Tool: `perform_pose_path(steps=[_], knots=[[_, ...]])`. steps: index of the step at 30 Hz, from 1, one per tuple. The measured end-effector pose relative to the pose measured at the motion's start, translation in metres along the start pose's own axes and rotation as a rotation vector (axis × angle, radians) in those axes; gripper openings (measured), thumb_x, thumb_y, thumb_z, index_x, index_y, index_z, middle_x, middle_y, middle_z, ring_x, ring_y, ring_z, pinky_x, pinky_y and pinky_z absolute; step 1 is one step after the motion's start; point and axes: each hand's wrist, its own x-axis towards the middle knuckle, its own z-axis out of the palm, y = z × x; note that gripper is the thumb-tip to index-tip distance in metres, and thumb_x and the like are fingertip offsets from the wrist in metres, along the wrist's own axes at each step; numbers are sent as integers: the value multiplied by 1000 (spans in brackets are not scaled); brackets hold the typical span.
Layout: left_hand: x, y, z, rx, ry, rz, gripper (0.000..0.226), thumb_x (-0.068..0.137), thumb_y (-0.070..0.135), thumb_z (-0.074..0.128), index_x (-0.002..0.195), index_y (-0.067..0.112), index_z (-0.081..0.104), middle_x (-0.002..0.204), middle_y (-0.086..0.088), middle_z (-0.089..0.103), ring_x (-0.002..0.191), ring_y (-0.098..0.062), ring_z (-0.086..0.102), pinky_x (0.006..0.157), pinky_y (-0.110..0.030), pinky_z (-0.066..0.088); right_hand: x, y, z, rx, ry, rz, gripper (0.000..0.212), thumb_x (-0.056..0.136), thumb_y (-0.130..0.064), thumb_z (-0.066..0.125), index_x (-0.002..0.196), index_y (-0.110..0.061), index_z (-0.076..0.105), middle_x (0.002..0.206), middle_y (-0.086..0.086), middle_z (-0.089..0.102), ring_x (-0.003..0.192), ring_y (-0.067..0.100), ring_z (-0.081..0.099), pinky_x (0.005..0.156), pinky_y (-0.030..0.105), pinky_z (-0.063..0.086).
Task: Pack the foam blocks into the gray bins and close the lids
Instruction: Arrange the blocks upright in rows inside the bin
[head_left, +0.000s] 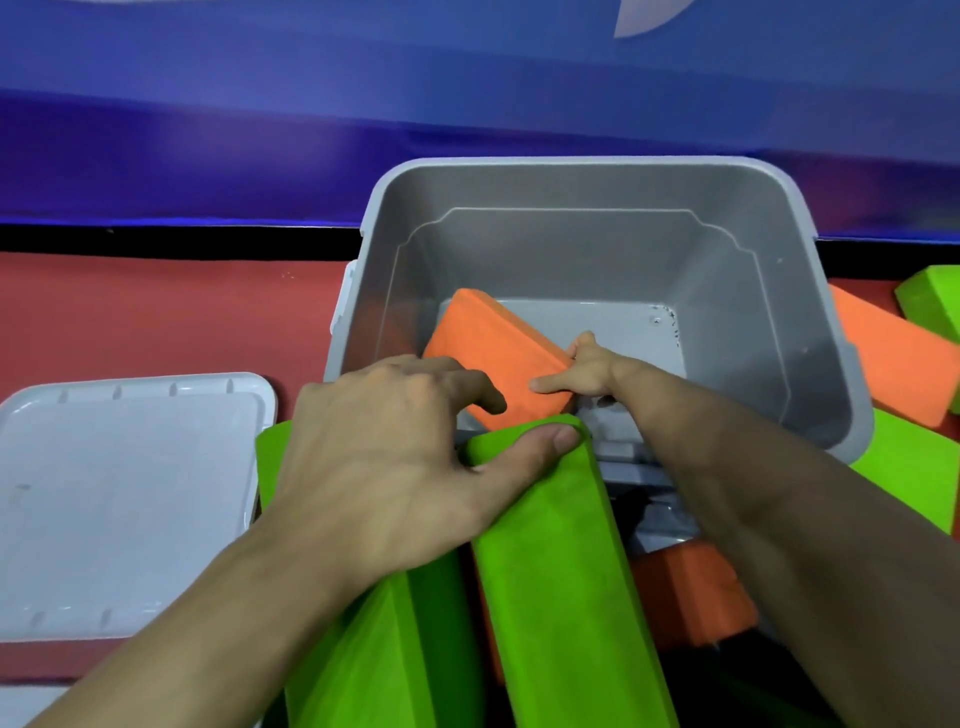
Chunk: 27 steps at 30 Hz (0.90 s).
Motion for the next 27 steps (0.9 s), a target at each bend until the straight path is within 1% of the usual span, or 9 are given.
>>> perform_pose_path(steps=[6,12,14,16,18,21,23,25,27], knots=[[0,0,-4,11,47,-21,76,70,95,21,97,44,70,94,23,69,99,-1,64,70,-29,46,-42,-15,-14,172,273,-160,80,67,-57,88,115,-22,35,120,5,60,104,26,60,93,44,51],[-14,2,-6,-61,123,71,51,86,80,44,113,43,67,107,22,69,106,-3,63,62,-26,32,-189,-19,-59,435,646,-207,75,69,-69,77,111,-25,32,116,2,61,100,27,63,89,46,51],[-25,0,-6,-106,162,148,41,93,68,47,116,41,67,111,18,67,106,-9,63,70,-27,38,-250,-5,-67,535,712,-199,73,75,-63,78,113,-20,33,115,1,58,100,24,62,90,43,49],[-39,-2,-4,-130,169,154,44,97,61,36,116,37,68,113,14,66,109,-16,62,94,-36,40,-311,15,-66,564,778,-187,74,74,-64,78,113,-19,34,115,2,57,101,24,61,91,39,47],[-56,2,-3,-112,117,73,56,97,61,23,125,36,63,126,9,62,125,-18,54,117,-46,23,-362,38,-58,529,769,-144,72,78,-60,78,115,-18,33,113,5,59,97,26,61,82,34,42],[-86,14,-14,-85,-40,-118,67,94,75,28,151,40,37,164,-2,23,153,-24,14,120,-60,-4,-417,68,-43,449,723,-82,69,83,-55,76,117,-16,31,115,7,55,98,25,57,79,31,36],[-105,23,-25,-184,-166,-230,81,87,81,39,157,43,22,169,0,0,155,-25,-3,118,-68,-2,-435,88,-31,444,696,-62,70,83,-54,76,116,-14,28,120,6,52,109,26,58,89,34,42],[-125,30,-30,-285,-217,-305,94,79,87,43,158,40,22,169,-3,-5,155,-26,-7,119,-67,5,-442,114,-17,422,591,-3,76,81,-57,77,116,-11,28,124,6,51,117,27,58,101,42,47],[-144,34,-27,-338,-207,-359,99,75,87,46,158,35,26,168,-7,-5,155,-28,-7,120,-64,9,-445,138,-1,405,421,96,103,65,-72,80,127,-3,36,131,6,55,115,26,61,104,46,50]])
